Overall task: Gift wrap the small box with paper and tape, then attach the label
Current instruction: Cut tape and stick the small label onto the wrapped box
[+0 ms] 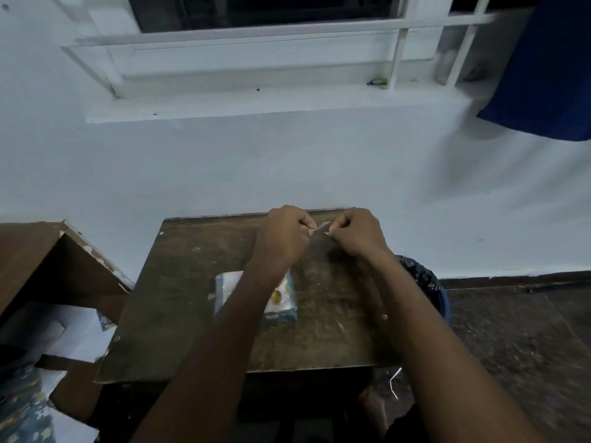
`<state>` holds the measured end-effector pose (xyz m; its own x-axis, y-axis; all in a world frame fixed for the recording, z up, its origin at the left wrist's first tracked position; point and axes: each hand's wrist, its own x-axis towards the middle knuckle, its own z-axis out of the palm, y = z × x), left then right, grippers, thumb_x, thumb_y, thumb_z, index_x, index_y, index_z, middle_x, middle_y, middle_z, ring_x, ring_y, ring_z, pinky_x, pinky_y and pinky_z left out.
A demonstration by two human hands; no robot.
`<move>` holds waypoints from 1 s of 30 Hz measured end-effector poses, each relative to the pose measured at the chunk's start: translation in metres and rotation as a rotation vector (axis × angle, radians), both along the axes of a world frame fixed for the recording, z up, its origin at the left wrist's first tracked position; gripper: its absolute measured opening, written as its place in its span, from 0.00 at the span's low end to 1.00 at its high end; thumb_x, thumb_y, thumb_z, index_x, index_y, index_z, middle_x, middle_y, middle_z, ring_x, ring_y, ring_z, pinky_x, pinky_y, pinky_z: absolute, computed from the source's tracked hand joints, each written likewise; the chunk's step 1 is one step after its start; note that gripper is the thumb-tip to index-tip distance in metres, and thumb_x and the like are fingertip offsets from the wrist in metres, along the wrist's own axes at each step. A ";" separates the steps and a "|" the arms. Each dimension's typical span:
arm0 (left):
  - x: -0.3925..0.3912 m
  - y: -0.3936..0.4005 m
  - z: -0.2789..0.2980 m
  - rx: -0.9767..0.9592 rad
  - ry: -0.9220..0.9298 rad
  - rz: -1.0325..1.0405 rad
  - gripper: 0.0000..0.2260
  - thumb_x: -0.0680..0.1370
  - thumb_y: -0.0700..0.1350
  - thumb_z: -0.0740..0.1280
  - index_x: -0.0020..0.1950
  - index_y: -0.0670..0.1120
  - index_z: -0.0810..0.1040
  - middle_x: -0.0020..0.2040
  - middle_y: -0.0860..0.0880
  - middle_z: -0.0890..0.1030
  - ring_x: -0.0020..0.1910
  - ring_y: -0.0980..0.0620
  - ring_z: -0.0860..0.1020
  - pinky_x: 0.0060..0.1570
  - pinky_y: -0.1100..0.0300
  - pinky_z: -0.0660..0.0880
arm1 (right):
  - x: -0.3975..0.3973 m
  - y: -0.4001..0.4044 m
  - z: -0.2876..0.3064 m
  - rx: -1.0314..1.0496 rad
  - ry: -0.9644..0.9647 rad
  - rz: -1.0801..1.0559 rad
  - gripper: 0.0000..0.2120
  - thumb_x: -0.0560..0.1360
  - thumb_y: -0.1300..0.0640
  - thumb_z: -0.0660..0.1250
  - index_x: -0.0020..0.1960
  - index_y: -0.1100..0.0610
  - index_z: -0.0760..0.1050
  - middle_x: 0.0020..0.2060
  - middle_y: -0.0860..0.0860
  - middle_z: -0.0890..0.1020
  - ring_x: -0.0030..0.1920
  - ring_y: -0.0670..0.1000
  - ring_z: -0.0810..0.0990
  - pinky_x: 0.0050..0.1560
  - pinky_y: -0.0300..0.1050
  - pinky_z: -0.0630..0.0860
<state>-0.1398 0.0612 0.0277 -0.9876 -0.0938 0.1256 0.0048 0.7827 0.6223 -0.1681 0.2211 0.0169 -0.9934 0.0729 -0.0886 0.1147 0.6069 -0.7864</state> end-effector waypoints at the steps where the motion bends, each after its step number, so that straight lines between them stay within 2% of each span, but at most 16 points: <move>1: -0.001 0.013 0.001 0.015 0.021 -0.006 0.09 0.77 0.38 0.72 0.47 0.52 0.88 0.39 0.59 0.83 0.40 0.57 0.82 0.42 0.60 0.81 | 0.000 0.011 0.003 -0.018 0.007 -0.031 0.07 0.73 0.65 0.69 0.40 0.58 0.84 0.40 0.47 0.85 0.44 0.47 0.82 0.40 0.40 0.76; 4: -0.001 0.051 0.003 -0.026 0.032 -0.009 0.10 0.77 0.40 0.72 0.51 0.54 0.87 0.47 0.56 0.87 0.47 0.53 0.83 0.50 0.54 0.82 | 0.000 0.049 0.008 -0.076 0.039 -0.155 0.08 0.71 0.67 0.70 0.36 0.58 0.84 0.33 0.49 0.85 0.39 0.52 0.86 0.38 0.44 0.82; 7: -0.007 0.085 0.001 0.001 0.029 -0.007 0.11 0.77 0.39 0.71 0.50 0.54 0.88 0.49 0.55 0.87 0.48 0.51 0.84 0.51 0.53 0.82 | 0.001 0.085 0.010 -0.076 0.050 -0.261 0.11 0.70 0.69 0.72 0.33 0.57 0.83 0.27 0.50 0.84 0.33 0.53 0.87 0.37 0.45 0.83; 10: -0.014 0.114 -0.005 0.050 -0.006 -0.027 0.12 0.78 0.38 0.68 0.48 0.53 0.88 0.49 0.54 0.88 0.48 0.51 0.85 0.48 0.52 0.84 | 0.001 0.111 0.007 -0.035 0.064 -0.345 0.12 0.70 0.71 0.71 0.33 0.57 0.83 0.30 0.51 0.85 0.35 0.53 0.87 0.44 0.48 0.85; 13: -0.021 0.139 -0.014 0.113 -0.019 -0.070 0.14 0.78 0.35 0.67 0.47 0.50 0.88 0.48 0.52 0.88 0.45 0.51 0.84 0.45 0.52 0.84 | 0.000 0.124 -0.002 0.005 0.057 -0.392 0.14 0.69 0.72 0.68 0.32 0.56 0.83 0.32 0.52 0.85 0.37 0.56 0.87 0.46 0.53 0.86; 18: -0.032 0.168 -0.035 0.242 -0.014 -0.061 0.11 0.79 0.33 0.69 0.52 0.45 0.89 0.50 0.48 0.88 0.48 0.49 0.85 0.52 0.50 0.85 | -0.001 0.134 -0.012 0.006 0.036 -0.397 0.08 0.68 0.70 0.72 0.36 0.59 0.85 0.34 0.55 0.86 0.39 0.57 0.86 0.48 0.54 0.85; 22: -0.036 0.178 -0.042 0.256 -0.023 -0.061 0.13 0.78 0.32 0.68 0.53 0.46 0.89 0.49 0.47 0.88 0.48 0.49 0.86 0.52 0.50 0.85 | -0.001 0.146 -0.016 -0.091 0.027 -0.458 0.09 0.69 0.70 0.73 0.36 0.58 0.84 0.32 0.54 0.86 0.36 0.55 0.87 0.46 0.55 0.86; 24: -0.035 0.180 -0.042 0.266 -0.012 -0.064 0.14 0.78 0.33 0.66 0.53 0.47 0.89 0.48 0.48 0.88 0.46 0.51 0.86 0.50 0.52 0.85 | -0.002 0.152 -0.017 -0.132 0.037 -0.528 0.10 0.69 0.70 0.75 0.35 0.56 0.83 0.31 0.52 0.85 0.35 0.54 0.87 0.43 0.54 0.86; 26: -0.034 0.182 -0.042 0.270 0.009 -0.077 0.15 0.78 0.33 0.66 0.52 0.48 0.89 0.45 0.50 0.88 0.44 0.53 0.85 0.47 0.53 0.85 | -0.004 0.154 -0.017 -0.133 0.051 -0.567 0.12 0.70 0.69 0.74 0.33 0.54 0.83 0.30 0.49 0.85 0.35 0.52 0.86 0.38 0.48 0.84; 28: -0.033 0.183 -0.040 0.271 0.017 -0.103 0.14 0.78 0.34 0.66 0.52 0.49 0.89 0.45 0.52 0.88 0.43 0.54 0.85 0.46 0.53 0.85 | -0.005 0.154 -0.017 -0.133 0.046 -0.572 0.13 0.71 0.68 0.72 0.34 0.53 0.83 0.33 0.48 0.85 0.35 0.51 0.83 0.34 0.43 0.76; 30: -0.031 0.183 -0.040 0.269 0.018 -0.119 0.13 0.78 0.35 0.68 0.51 0.49 0.89 0.45 0.52 0.88 0.43 0.55 0.85 0.46 0.54 0.85 | -0.006 0.154 -0.017 -0.146 0.028 -0.563 0.12 0.72 0.68 0.70 0.37 0.53 0.84 0.37 0.50 0.87 0.38 0.53 0.83 0.36 0.42 0.74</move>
<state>-0.1712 0.2443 -0.0119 -0.9915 -0.0098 0.1298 0.0998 0.5830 0.8063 -0.1737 0.3748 -0.0003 -0.8069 0.5800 -0.1116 0.3666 0.3437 -0.8646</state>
